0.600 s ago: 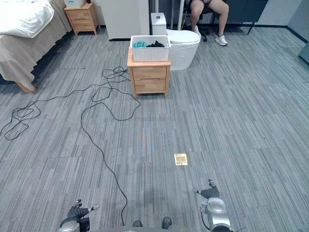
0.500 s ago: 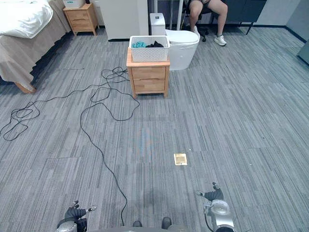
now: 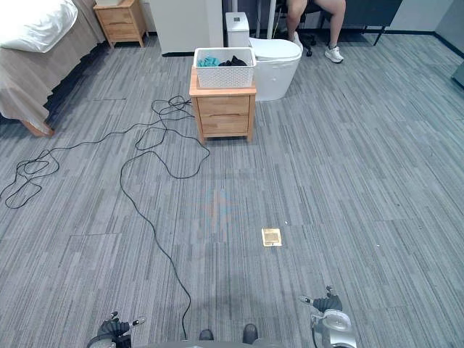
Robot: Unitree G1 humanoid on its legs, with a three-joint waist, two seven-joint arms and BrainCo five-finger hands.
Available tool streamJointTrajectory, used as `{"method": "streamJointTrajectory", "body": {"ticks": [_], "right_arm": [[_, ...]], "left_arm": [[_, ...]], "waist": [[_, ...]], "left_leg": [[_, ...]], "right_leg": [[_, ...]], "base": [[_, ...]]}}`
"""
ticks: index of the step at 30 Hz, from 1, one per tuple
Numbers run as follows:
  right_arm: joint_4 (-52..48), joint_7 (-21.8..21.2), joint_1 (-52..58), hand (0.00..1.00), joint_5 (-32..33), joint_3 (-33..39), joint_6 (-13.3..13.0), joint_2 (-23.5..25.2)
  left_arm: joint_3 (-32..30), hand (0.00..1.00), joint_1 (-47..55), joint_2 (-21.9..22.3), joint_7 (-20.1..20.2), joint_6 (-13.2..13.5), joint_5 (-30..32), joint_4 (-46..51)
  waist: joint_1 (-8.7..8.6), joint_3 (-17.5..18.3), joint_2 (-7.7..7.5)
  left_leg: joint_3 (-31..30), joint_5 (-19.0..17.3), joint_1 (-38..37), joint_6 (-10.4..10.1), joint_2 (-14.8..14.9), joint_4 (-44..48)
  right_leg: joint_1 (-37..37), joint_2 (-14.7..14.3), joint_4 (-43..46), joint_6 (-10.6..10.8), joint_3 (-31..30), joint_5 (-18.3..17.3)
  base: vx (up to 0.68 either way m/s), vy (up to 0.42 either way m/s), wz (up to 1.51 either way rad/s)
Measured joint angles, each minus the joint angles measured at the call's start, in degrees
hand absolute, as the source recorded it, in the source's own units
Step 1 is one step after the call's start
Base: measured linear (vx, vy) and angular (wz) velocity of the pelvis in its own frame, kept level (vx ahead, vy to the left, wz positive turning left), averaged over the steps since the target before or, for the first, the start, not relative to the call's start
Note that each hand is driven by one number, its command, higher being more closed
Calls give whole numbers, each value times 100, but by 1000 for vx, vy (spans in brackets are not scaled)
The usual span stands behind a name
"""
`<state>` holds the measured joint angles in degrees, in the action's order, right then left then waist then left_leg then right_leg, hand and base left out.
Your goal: Pick up the laundry basket with both hands and put the clothes into the washing machine.
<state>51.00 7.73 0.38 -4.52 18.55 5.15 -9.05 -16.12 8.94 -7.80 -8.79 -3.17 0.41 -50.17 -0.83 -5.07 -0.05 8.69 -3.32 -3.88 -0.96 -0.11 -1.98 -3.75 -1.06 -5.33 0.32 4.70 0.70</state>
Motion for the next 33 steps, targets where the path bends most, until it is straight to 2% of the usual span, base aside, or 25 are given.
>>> {"method": "streamJointTrajectory", "body": {"ticks": [7, 9, 11, 12, 13, 15, 16, 17, 18, 20, 21, 22, 23, 24, 25, 26, 27, 28, 29, 30, 31, 32, 33], "right_arm": [[-1, 85, -84, 0, 224, 116, -1, 82], [-4, 122, -170, 0, 234, 116, -2, 87], [-5, 151, -242, 0, 250, 116, -2, 92], [-8, 200, -244, 0, 283, 115, -1, 95], [-11, 215, -225, 0, 285, 115, -1, 106], [-20, 213, -163, 0, 286, 77, 4, 136], [-43, 213, -170, 0, 289, 47, 21, 154], [-70, 213, -182, 0, 290, 7, 26, 168], [-69, 211, -184, 0, 292, -113, 44, 178], [-70, 212, -217, 0, 301, -174, 45, 181], [-70, 213, -270, 0, 304, -177, 43, 161], [-70, 214, -301, 0, 321, -186, 42, 151], [-77, 217, -354, 0, 360, -259, 41, 118], [-80, 217, -347, 0, 384, -287, 40, 116], [-80, 218, -335, 0, 390, -288, 44, 115], [-83, 216, -308, 0, 385, -294, 50, 115], [-99, 214, -273, 0, 385, -296, 50, 106], [-217, 209, -211, 0, 375, -292, 48, 79], [-315, 203, -213, 0, 360, -294, 41, 81], [-370, 190, -262, 0, 332, -304, 40, 102], [-415, 185, -255, 0, 323, -332, 41, 120], [-535, 138, -237, 0, 265, -449, 42, 127], [-576, 127, -241, 0, 252, -553, 35, 121]], "left_arm": [[0, 0, -20, 83, -3, 0, -90, 107], [6, 0, -47, 93, -6, 2, -103, 290], [9, 0, -45, 94, -12, 4, -125, 425], [13, 0, -21, 102, -14, 6, -164, 536], [21, 0, 15, 104, -14, 6, -208, 666], [23, 0, 10, 72, -22, 4, -229, 728], [60, 0, -32, 73, -31, 4, -266, 741], [102, 0, -91, 62, -38, 4, -274, 755], [197, 0, -120, 29, -67, -9, -333, 756], [282, 0, -147, 4, -136, -9, -414, 757], [288, 0, -243, -13, -142, -9, -479, 754], [289, 0, -314, -30, -148, -9, -500, 751], [295, 0, -500, -70, -155, -2, -520, 740], [310, 0, -662, -138, -152, 6, -539, 729], [324, 0, -765, -178, -149, 16, -540, 728], [331, 0, -807, -193, -143, 23, -537, 732], [336, 0, -800, -184, -140, 53, -537, 723], [378, 0, -802, -127, -122, 56, -523, 689], [456, 0, -789, -125, -117, 57, -500, 673], [422, 0, -765, -97, -120, 55, -496, 648], [401, 0, -742, -87, -122, 53, -495, 636], [359, 0, -649, -29, -119, 57, -492, 639], [328, 0, -591, 12, -118, 55, -492, 642]], "waist": [[7, -17, -17], [18, -36, -6], [35, -104, 19], [63, -156, 30], [81, -199, 5], [58, -278, -115], [22, -395, -150], [16, -499, -138], [3, -633, -128], [-5, -705, -110], [-38, -800, -100], [-62, -855, -74], [-167, -967, -49], [-262, -1016, -124], [-345, -1050, -188], [-406, -1027, -259], [-481, -1015, -307], [-477, -974, -162], [-461, -940, -89], [-437, -972, 0], [-430, -976, 9], [-423, -1000, 60], [-396, -995, 98]], "left_leg": [[84, -72, 220, 9, 10, 173], [125, -248, 614, 64, 53, 597], [223, -464, 745, 137, 98, 882], [248, -650, 811, 184, 109, 1097], [295, -864, 875, 254, 72, 1341], [281, -1082, 945, 365, -95, 1536], [251, -1148, 881, 449, -147, 1579], [245, -1186, 840, 509, -140, 1621], [246, -1283, 731, 530, -107, 1654], [235, -1399, 548, 500, -58, 1572], [224, -1438, 348, 462, 17, 1476], [187, -1447, 243, 415, 74, 1416], [70, -1463, 3, 339, 162, 1245], [-91, -1433, -275, 243, 145, 943], [-189, -1457, -484, 114, 133, 769], [-284, -1523, -680, -9, 143, 666], [-393, -1630, -883, -195, 206, 665], [-414, -1681, -875, -438, 433, 854], [-384, -1599, -848, -637, 560, 1115], [-343, -1376, -680, -1032, 778, 1799], [-343, -1188, -486, -1317, 884, 2341], [-352, -509, -20, -1441, 1169, 3823], [-329, -492, 279, -1452, 1337, 4619]], "right_leg": [[191, 10, 93, 42, -21, -32], [502, 12, 288, 87, -61, -66], [704, 11, 664, 124, -119, -310], [920, 62, 1202, 139, -122, -652], [1223, 236, 1887, 280, 39, -1071], [1585, 549, 2862, 351, 204, -1430], [2034, 740, 3803, 351, 339, -1394], [2312, 784, 4292, 359, 360, -1421], [2615, 843, 4659, 261, 473, -1507], [2917, 889, 4326, 301, 681, -1491], [2970, 821, 3703, 354, 833, -1345], [2978, 768, 3274, 369, 902, -1192], [2983, 659, 2294, 430, 1072, -737], [3032, 712, 1428, 569, 1224, -250], [3127, 770, 1170, 559, 1248, -77], [3205, 832, 1084, 484, 1232, 1], [3216, 852, 1163, 289, 1198, 330], [3399, 779, 1760, -168, 1197, 779], [3602, 771, 2327, -343, 1270, 641], [3611, 671, 2891, -540, 1343, 80], [3536, 630, 3073, -608, 1367, -167], [3154, 458, 3134, -673, 1400, -545], [2906, 324, 3072, -693, 1408, -667]], "base": [[-12, -1, -2], [-56, 1, -14], [-47, 27, -18], [-49, 57, -14], [-40, 75, -13], [15, 105, 2], [94, 97, 7], [169, 78, -3], [144, 57, -8], [295, 34, -6], [330, -1, 2], [501, -45, 21], [504, -66, 50], [615, -100, 76], [573, -152, 82], [635, -212, 74], [809, -284, 53], [705, -264, 31], [713, -302, 2], [576, -275, -4], [747, -367, -4], [735, -352, -3], [848, -383, -29]]}}
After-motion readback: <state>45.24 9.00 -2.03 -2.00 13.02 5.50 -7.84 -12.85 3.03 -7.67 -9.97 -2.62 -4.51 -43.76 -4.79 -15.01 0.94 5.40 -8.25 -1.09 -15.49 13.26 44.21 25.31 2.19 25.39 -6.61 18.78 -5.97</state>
